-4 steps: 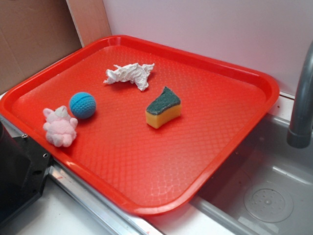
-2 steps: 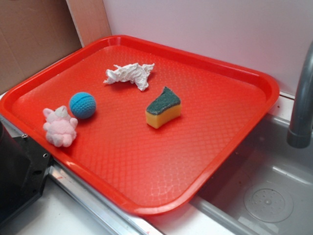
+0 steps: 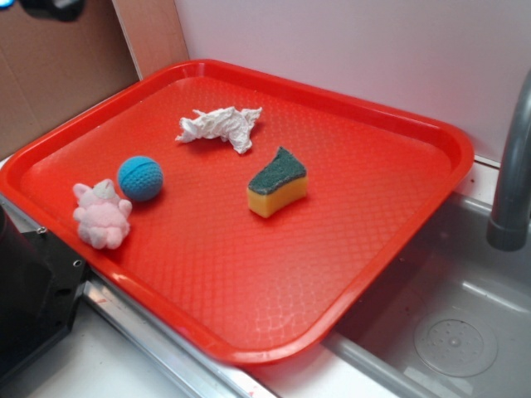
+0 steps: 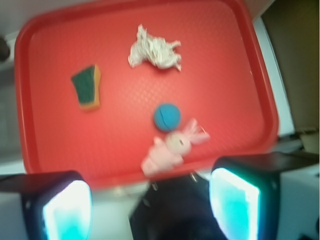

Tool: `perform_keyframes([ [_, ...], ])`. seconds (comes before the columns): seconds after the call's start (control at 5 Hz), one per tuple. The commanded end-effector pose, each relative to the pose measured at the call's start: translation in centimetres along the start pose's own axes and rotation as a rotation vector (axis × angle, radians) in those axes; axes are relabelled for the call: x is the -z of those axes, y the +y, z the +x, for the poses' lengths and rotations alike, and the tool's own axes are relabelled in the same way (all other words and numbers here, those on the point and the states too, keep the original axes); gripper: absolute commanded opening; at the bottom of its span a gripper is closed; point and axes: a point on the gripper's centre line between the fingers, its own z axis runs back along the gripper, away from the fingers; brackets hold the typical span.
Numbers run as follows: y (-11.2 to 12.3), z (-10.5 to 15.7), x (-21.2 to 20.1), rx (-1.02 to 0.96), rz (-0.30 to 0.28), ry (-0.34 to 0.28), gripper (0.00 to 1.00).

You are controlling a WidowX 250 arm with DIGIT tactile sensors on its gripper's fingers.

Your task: Grab the green sponge.

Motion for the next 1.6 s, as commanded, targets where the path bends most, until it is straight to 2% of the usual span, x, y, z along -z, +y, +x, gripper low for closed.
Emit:
perform_keyframes([
  [0.0, -3.7, 2.8, 4.3, 0.094, -0.067, -0.061, 1.0],
  [0.4, -5.5, 5.2, 10.6, 0.101, -0.095, -0.058, 1.0],
  [0.6, -6.2, 6.4, 13.4, 0.09, -0.104, -0.013, 1.0],
  [0.8, -7.7, 7.1, 16.3, 0.117, -0.062, 0.026, 1.0],
  [1.0, -8.2, 7.2, 18.1, 0.128, -0.037, 0.059, 1.0],
  [1.2, -8.9, 7.3, 19.8, 0.148, -0.03, 0.079, 0.71],
  [1.4, -8.7, 7.0, 19.4, 0.123, -0.029, 0.076, 0.0],
])
